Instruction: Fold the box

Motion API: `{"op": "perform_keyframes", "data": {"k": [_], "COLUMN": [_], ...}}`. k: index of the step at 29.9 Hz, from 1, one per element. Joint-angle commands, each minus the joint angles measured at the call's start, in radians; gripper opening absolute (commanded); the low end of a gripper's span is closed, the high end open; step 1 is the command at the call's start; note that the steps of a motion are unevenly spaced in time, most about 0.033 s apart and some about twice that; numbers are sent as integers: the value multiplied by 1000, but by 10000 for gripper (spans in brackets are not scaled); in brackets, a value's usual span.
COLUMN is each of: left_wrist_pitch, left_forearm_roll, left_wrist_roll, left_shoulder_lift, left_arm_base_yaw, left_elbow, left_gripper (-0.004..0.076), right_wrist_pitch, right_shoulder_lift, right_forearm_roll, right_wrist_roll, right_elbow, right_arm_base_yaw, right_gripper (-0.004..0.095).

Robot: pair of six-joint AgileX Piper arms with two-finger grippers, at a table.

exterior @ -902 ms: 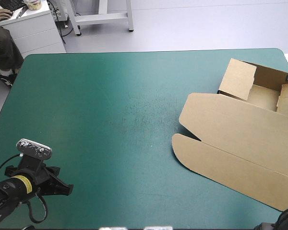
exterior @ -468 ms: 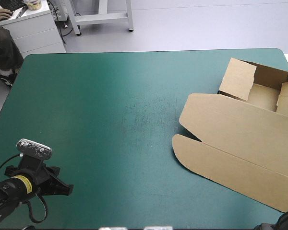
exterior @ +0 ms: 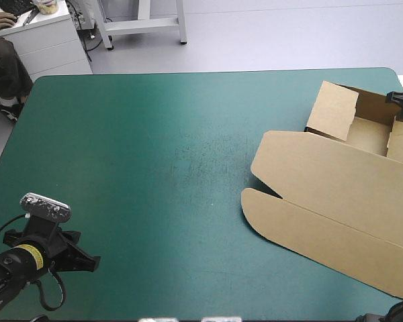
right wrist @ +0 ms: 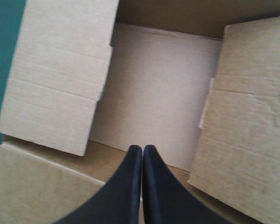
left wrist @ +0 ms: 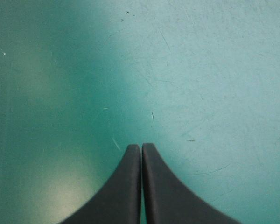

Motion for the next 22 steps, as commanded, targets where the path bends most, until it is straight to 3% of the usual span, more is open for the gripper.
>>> {"op": "perform_keyframes", "data": {"k": [1, 5, 14, 22], "left_wrist_pitch": [-56, -95, -170, -302], "left_forearm_roll": [18, 11, 3, -47], "left_wrist_roll": [-9, -9, -9, -13], "left_shoulder_lift": [0, 0, 0, -9], "left_arm_base_yaw": [-5, -5, -5, -5], "left_elbow": [-24, -24, 37, 191], "left_gripper": [-10, -10, -10, -10], "right_wrist_pitch": [15, -1, -169, -73], "right_shoulder_lift": [-89, -193, -495, -705], "right_forearm_roll": [121, 151, 279, 220], "right_wrist_roll": [-59, -121, -237, -257], "right_elbow": [9, 124, 468, 672], "right_arm_base_yaw": [-5, -5, 22, 121], "right_gripper": [-18, -18, -18, -17]}}
